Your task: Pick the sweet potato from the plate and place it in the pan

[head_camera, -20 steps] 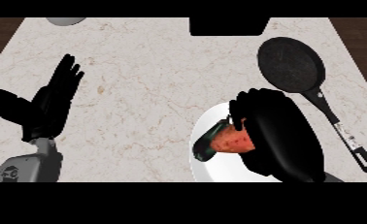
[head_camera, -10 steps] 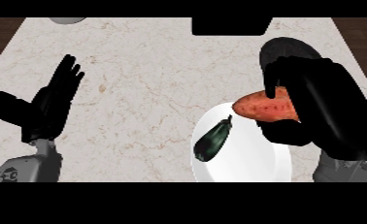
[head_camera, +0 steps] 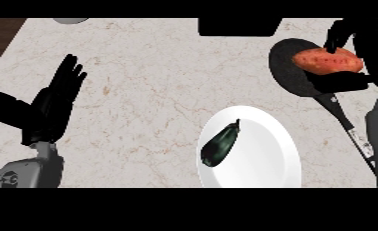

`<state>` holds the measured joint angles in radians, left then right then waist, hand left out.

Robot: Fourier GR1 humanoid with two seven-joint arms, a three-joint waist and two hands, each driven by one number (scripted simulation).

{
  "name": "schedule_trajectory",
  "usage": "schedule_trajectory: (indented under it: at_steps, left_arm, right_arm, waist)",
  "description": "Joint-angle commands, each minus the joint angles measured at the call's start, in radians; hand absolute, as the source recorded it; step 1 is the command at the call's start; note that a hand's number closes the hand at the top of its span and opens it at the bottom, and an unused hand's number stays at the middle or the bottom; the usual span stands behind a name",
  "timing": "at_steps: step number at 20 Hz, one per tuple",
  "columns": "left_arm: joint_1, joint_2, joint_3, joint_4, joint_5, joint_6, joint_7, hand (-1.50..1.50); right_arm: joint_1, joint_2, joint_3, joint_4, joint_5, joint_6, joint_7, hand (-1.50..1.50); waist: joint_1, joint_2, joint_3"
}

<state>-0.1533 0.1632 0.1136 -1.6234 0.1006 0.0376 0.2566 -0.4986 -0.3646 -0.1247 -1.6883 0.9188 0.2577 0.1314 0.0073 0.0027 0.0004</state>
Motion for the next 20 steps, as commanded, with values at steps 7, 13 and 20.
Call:
schedule_trajectory:
  at_steps: [7, 13, 20]
  left_arm:
    - [-0.020, -0.025, -0.024, 0.025, -0.025, 0.008, -0.019, 0.00]
    - [-0.056, 0.002, -0.007, 0.050, -0.019, -0.012, -0.023, 0.00]
    - [-0.065, 0.007, 0.005, -0.008, 0.012, -0.010, 0.055, 0.00]
  right_arm:
    - [-0.155, -0.119, -0.162, 0.639, -0.062, -0.241, -0.397, 1.50]
    - [-0.273, -0.089, -0.155, 0.992, -0.037, -0.385, -0.575, 1.50]
    - [-0.338, -0.072, -0.163, 1.260, 0.026, -0.484, -0.536, 1.50]
  waist:
    - [0.014, 0.006, 0.001]
    - [0.027, 0.010, 0.001]
    - [0.036, 0.010, 0.002]
